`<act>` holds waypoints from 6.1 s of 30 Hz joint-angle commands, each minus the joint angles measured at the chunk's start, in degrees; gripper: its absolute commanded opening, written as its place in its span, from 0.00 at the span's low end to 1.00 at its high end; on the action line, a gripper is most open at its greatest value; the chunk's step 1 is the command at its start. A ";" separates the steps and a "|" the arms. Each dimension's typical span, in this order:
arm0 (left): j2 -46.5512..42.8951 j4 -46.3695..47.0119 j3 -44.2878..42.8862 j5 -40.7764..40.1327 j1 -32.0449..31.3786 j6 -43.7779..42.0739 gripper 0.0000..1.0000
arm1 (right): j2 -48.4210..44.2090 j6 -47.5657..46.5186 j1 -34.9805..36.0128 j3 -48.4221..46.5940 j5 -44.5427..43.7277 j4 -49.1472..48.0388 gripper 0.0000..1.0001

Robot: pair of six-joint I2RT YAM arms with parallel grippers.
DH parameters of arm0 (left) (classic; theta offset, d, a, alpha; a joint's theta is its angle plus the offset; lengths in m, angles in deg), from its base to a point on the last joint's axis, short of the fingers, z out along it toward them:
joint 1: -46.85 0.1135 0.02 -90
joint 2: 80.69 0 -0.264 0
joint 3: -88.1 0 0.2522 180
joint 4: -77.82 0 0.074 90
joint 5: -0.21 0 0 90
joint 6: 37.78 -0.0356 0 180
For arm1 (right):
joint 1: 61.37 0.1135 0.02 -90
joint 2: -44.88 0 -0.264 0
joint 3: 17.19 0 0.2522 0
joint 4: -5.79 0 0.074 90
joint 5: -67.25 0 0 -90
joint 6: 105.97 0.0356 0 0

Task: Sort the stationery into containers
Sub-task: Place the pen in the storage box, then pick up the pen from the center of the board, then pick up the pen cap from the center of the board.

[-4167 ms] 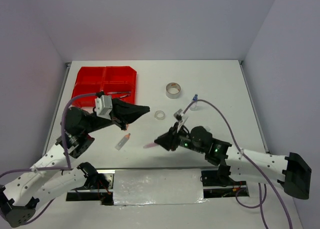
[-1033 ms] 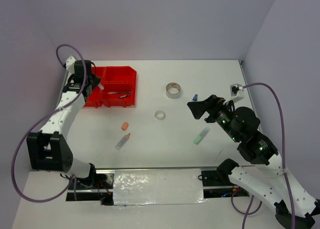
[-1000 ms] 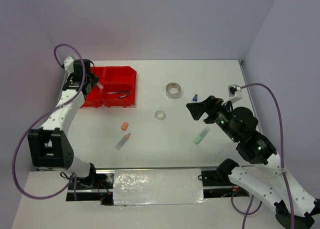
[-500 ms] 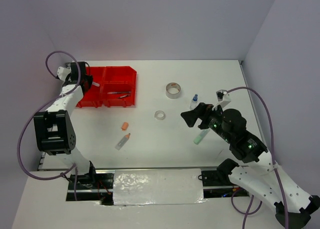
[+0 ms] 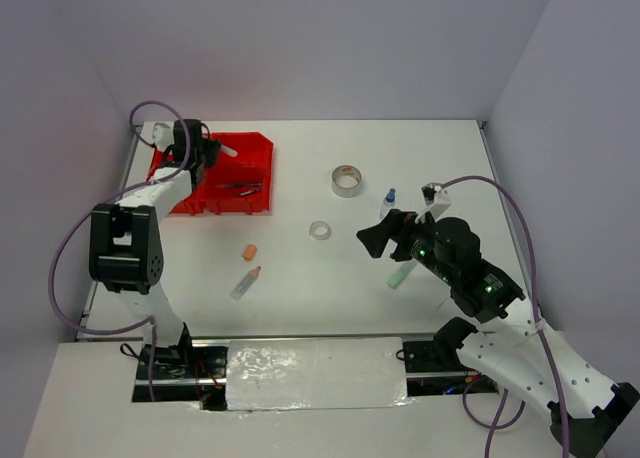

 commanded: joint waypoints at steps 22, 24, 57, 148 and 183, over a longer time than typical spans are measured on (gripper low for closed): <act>12.42 7.91 -11.74 -1.39 -6.43 2.22 0.59 | 2.02 -7.45 -0.30 2.61 3.47 -5.30 1.00; 11.89 8.52 -11.39 -1.48 -6.52 2.57 0.66 | 2.46 -7.63 -0.30 2.52 3.91 -5.39 1.00; -42.08 -30.67 25.08 4.41 -28.84 -45.16 0.99 | 2.29 -3.50 -0.74 2.87 6.10 -0.38 1.00; -86.64 -43.51 19.11 -37.08 -62.06 -42.78 0.00 | 92.80 26.73 25.53 -68.04 -28.60 17.54 0.89; -83.13 -40.27 20.34 -28.65 -61.89 -45.06 0.00 | 83.26 22.87 26.60 -45.35 -28.69 3.43 0.06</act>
